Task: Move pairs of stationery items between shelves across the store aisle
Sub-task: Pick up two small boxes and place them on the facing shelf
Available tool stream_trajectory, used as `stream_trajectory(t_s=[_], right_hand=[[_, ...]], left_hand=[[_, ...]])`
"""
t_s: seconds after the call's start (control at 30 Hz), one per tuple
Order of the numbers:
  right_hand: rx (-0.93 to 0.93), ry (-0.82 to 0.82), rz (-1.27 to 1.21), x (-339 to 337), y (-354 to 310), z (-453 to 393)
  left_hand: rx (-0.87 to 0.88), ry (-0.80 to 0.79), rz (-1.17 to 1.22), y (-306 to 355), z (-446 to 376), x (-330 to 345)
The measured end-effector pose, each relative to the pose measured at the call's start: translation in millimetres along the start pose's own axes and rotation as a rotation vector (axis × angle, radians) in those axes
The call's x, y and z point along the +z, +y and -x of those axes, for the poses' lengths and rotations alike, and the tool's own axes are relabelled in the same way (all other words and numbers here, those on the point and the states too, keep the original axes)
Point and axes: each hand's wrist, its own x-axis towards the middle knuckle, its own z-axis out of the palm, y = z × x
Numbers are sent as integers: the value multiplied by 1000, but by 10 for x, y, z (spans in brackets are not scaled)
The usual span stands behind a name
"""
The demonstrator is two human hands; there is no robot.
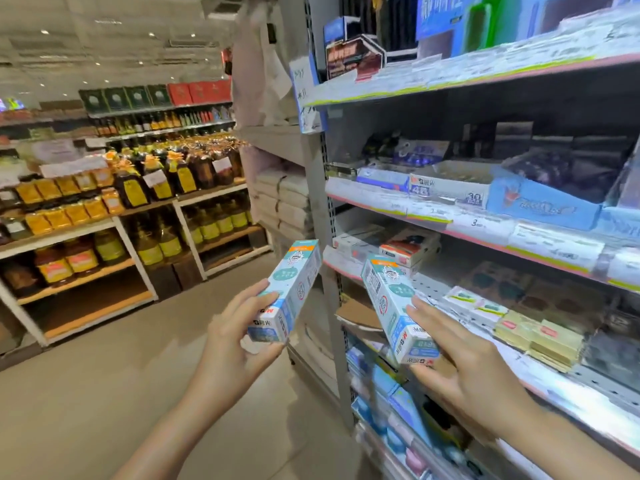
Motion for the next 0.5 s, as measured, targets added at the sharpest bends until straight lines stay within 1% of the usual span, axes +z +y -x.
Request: stream_trajectory(t_s=[0.23,0.37,0.5], right_hand=[[177,21,94,177,282,-240],[266,98,235,276,358,-319],[442,185,363,349,337,-409]], left_hand=[[182,-216,179,-467,-694,501],[277,-310,282,-623,-1116,852],[365,-412,395,-689,-1448,1198]])
